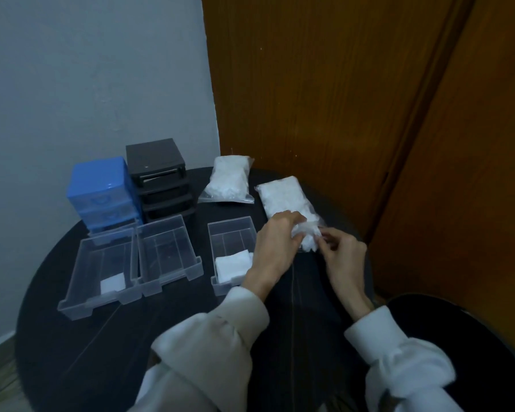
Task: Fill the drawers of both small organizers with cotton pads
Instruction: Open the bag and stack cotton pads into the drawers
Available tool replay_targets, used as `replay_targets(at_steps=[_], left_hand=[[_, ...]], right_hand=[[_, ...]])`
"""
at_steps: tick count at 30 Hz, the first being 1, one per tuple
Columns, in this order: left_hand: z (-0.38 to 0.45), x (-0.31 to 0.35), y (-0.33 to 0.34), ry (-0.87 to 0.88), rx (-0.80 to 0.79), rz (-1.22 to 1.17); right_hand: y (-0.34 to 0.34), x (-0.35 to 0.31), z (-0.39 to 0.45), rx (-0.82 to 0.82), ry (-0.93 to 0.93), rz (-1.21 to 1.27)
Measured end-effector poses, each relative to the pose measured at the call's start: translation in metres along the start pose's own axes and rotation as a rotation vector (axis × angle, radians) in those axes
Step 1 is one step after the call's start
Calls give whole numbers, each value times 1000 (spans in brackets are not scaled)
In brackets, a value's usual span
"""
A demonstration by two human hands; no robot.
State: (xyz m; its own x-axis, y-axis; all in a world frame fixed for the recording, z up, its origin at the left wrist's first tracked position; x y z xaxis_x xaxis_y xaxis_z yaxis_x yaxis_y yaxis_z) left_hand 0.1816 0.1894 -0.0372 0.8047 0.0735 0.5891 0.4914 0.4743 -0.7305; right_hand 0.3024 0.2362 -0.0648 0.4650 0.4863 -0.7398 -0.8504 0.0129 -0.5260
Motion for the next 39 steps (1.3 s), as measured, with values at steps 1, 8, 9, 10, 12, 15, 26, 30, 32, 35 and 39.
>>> replay_targets(at_steps=[1,8,9,10,12,15,26,30,32,35,39], left_hand=[[0,-1,0,1,12,10],[2,-2,5,-9,5,1],[3,-2,5,-14,3,0],[3,-1,5,-18,1,1],[3,-1,5,-24,-5,5],[4,0,5,-22,-13,11],[4,3,5,-31,-15,22],[3,4,5,-34,-14,26],[3,5,4,-32,-12,25],[3,6,4,-35,-9,28],[3,6,4,-40,1,13]], right_hand=[[-2,2,-1,-11,-6,-2],[-9,3,-4,-58,10,18],[-8,1,-5,-53,22,35],[-8,-2,-5,-41,30,49],[-7,-4,-6,-9,30,55],[-3,-1,-4,22,62,38],[-7,1,-3,41,59,24],[-10,2,-3,39,73,22],[-12,4,-4,39,74,20],[-15,7,-4,31,82,15],[-23,8,-7,24,57,21]])
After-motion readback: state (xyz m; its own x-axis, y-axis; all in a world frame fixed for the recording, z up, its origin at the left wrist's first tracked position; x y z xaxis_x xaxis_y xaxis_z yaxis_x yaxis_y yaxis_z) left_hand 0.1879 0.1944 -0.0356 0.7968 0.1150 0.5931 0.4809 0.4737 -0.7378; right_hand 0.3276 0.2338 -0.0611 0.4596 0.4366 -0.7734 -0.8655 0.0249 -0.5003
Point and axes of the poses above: each hand's wrist, its own z-axis towards the middle knuckle, its own y-axis out of the palm, x = y × z, the point moved 3 cm from there along z, towards the middle knuckle
